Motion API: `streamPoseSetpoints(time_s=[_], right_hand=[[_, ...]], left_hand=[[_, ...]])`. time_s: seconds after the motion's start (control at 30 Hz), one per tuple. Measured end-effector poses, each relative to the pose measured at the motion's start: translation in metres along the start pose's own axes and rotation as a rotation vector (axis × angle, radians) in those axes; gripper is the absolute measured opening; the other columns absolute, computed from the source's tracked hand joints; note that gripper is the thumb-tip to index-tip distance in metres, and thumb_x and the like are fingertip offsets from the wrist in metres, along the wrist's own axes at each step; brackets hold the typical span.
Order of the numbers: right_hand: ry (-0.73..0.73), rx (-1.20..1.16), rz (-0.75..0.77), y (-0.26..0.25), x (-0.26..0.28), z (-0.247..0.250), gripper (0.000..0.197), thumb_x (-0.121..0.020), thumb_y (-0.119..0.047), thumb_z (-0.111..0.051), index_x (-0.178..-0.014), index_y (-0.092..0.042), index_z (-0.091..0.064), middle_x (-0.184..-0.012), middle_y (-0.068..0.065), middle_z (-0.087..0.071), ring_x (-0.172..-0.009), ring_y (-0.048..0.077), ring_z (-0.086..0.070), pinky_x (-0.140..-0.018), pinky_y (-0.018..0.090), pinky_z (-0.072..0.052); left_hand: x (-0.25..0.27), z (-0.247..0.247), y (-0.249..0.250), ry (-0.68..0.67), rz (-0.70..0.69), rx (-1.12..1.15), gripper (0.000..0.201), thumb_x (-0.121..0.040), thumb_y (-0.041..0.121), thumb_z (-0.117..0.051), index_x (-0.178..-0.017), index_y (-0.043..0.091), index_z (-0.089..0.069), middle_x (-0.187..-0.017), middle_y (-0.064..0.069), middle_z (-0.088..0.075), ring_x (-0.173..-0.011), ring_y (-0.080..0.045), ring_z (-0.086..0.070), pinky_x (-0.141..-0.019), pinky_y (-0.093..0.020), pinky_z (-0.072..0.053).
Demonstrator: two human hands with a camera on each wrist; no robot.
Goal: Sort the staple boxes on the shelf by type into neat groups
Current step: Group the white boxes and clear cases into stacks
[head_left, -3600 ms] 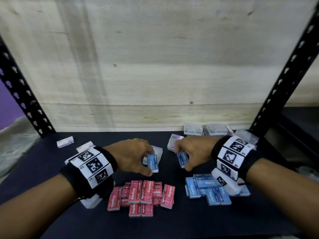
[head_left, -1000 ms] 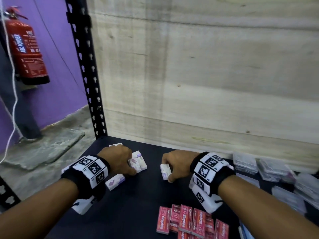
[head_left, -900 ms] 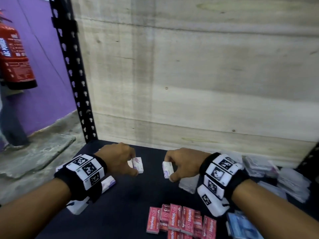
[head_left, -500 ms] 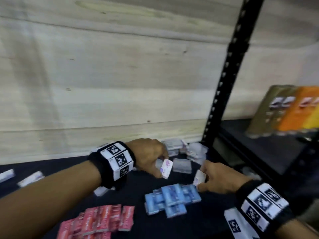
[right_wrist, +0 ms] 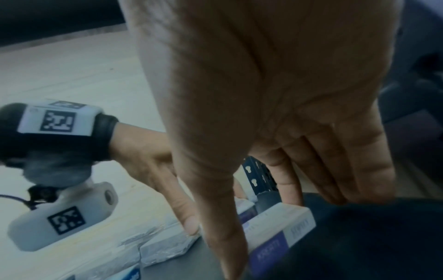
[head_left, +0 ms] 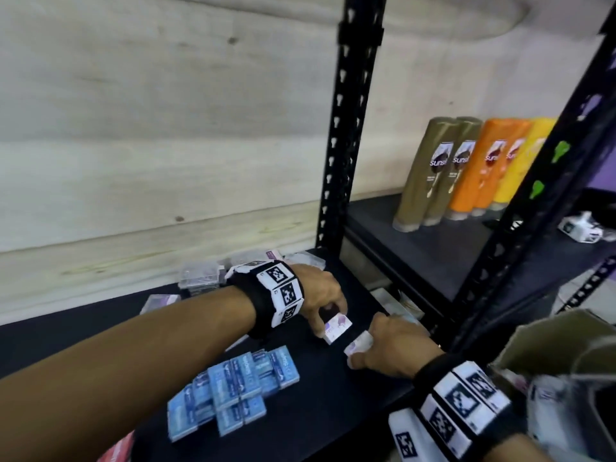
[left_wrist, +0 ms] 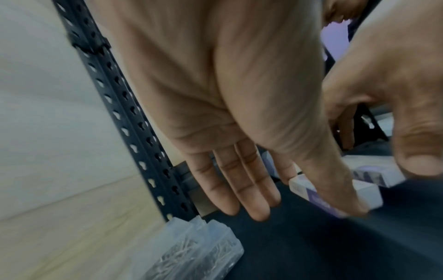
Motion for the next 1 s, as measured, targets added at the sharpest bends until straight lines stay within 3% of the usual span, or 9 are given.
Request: streamPoseSetpoints(time_s=[0.17,0.27,0.47,0.63,0.7,0.83,1.0], right_hand=[[0.026,-0.043,-0.053,0.005,-0.013,-0.006,0.083,-0.072,-0.064,-0.073,-0.134,-0.016,-0.045,-0.138,0.002,-0.046,-0.126,0.022,-0.048,-0.083,0.029,-0.039],[0.042,-0.056,-0.063,0.008,-0.017,-0.009,0.085,-0.072,-0.066,-0.072,-0.134,-0.015,-0.045,-0.141,0.004,-0.044,-0.126,0.022,-0.048,-0.089,0.03,-0.044],[0.068,-0.07,-0.055,0.008,-0.017,-0.007,0.082,-0.073,-0.066,-0.071,-0.132,-0.015,-0.047,-0.142,0.004,-0.044,-0.13,0.022,-0.045,-0.097,0.033,-0.045],[0.052,-0.076,-0.044,0.006,-0.014,-0.006,0.084,-0.074,-0.069,-0.068,-0.134,-0.015,-0.046,-0.139,0.004,-0.047,-0.13,0.022,-0.044,-0.101,0.034,-0.045],[0.045,-0.061,-0.051,0.004,-0.011,-0.002,0.085,-0.076,-0.072,-0.064,-0.136,-0.015,-0.044,-0.138,0.006,-0.047,-0.129,0.023,-0.046,-0.101,0.034,-0.044],[0.049,-0.038,-0.028,-0.015,-0.006,0.012,0.077,-0.081,-0.071,-0.059,-0.132,-0.015,-0.046,-0.136,0.007,-0.05,-0.126,0.026,-0.049,-0.101,0.037,-0.045],[0.129,0.078,0.155,-0.089,0.008,0.038,0.072,-0.085,-0.069,-0.056,-0.134,-0.016,-0.047,-0.136,0.01,-0.05,-0.125,0.029,-0.048,-0.101,0.037,-0.043]], left_hand=[[-0.023,-0.011,-0.004,-0.052,-0.018,0.018,0.06,-0.083,0.04,-0.073,-0.138,0.033,-0.051,-0.116,0.001,-0.059,-0.094,-0.012,-0.046,-0.061,-0.024,-0.032],[-0.033,-0.015,-0.005,-0.072,-0.026,0.026,0.061,-0.084,0.039,-0.073,-0.139,0.035,-0.049,-0.118,0.0,-0.06,-0.104,-0.017,-0.054,-0.072,-0.026,-0.038],[-0.045,-0.019,-0.002,-0.075,-0.047,0.019,0.061,-0.084,0.04,-0.073,-0.139,0.036,-0.048,-0.119,0.001,-0.062,-0.107,-0.02,-0.057,-0.067,-0.025,-0.034],[-0.041,-0.016,-0.002,-0.058,-0.031,0.031,0.078,-0.079,0.041,-0.077,-0.146,0.037,-0.038,-0.123,-0.002,-0.062,-0.112,-0.02,-0.056,-0.072,-0.026,-0.037],[-0.031,-0.007,-0.007,-0.015,0.006,0.055,0.081,-0.078,0.038,-0.078,-0.147,0.037,-0.036,-0.122,-0.001,-0.062,-0.111,-0.019,-0.056,-0.073,-0.027,-0.039],[0.012,0.01,-0.027,0.079,0.115,0.089,0.066,-0.084,0.041,-0.072,-0.143,0.032,-0.042,-0.114,0.004,-0.063,-0.092,-0.014,-0.05,-0.059,-0.024,-0.033],[0.103,-0.004,-0.06,0.065,0.273,0.152,0.055,-0.088,0.044,-0.067,-0.138,0.027,-0.049,-0.118,0.002,-0.062,-0.105,-0.022,-0.057,-0.082,-0.033,-0.046]])
Point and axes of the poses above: each hand's wrist, its own x-axis away from the middle knuckle, its own z-axis out of the back of the hand, y = z × x, the point moved 10 cm from there along -x, towards the middle knuckle
